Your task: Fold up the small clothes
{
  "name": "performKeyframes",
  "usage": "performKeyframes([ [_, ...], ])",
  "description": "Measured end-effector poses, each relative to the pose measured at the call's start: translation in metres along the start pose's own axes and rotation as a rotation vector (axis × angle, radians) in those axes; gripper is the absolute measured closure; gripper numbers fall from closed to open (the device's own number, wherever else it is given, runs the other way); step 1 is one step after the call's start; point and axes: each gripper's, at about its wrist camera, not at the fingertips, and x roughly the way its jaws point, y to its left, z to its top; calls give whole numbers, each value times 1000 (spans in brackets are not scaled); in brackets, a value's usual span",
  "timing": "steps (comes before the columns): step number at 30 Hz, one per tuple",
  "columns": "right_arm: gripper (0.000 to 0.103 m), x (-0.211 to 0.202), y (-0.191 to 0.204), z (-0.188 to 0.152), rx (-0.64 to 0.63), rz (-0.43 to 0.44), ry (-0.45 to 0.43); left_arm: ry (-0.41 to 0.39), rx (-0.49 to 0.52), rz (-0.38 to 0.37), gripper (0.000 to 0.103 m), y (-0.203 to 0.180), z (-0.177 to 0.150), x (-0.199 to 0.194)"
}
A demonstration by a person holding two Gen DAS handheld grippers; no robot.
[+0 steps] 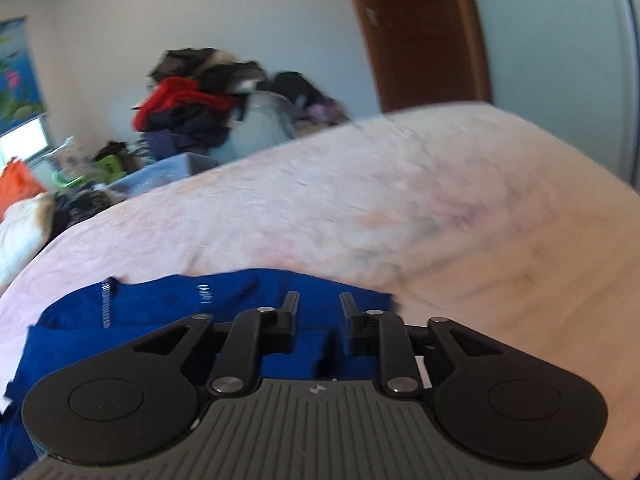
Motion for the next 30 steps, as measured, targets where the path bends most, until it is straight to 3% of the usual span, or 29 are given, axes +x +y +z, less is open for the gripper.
performKeyframes([
  [1, 67, 5, 6, -2, -17, 30, 35, -3, -9, -18, 0, -2, 2, -3],
  [2, 67, 13, 11, -4, -34, 39, 82, -2, -18, -35, 0, -5, 4, -5],
  [5, 67, 37, 10, -14, -49, -41, 172, 13, -49, -77, 0, -11, 5, -7],
  [8, 64, 23, 5, -17, 6, -47, 131, 33, -67, -110, 0, -16, 3, -7],
  [12, 44, 5, 20, -22, -98, -19, 113, 51, -65, -125, 0, -25, -2, -7],
  [15, 42, 13, 21, -33, -164, -43, 177, 71, -69, -134, 0, -30, -6, -6],
  [18, 42, 7, 19, -36, -177, -116, 166, 77, -66, -140, 0, -32, -9, -9],
  [25, 39, -32, 12, -41, -178, -75, 134, 88, -69, -187, 0, -35, -19, -23],
  [28, 39, -56, 2, -43, -224, -139, 109, 90, -58, -222, 0, -40, -26, -32],
  [30, 37, -74, -3, -43, -308, -248, 68, 94, -53, -253, 0, -42, -31, -39],
])
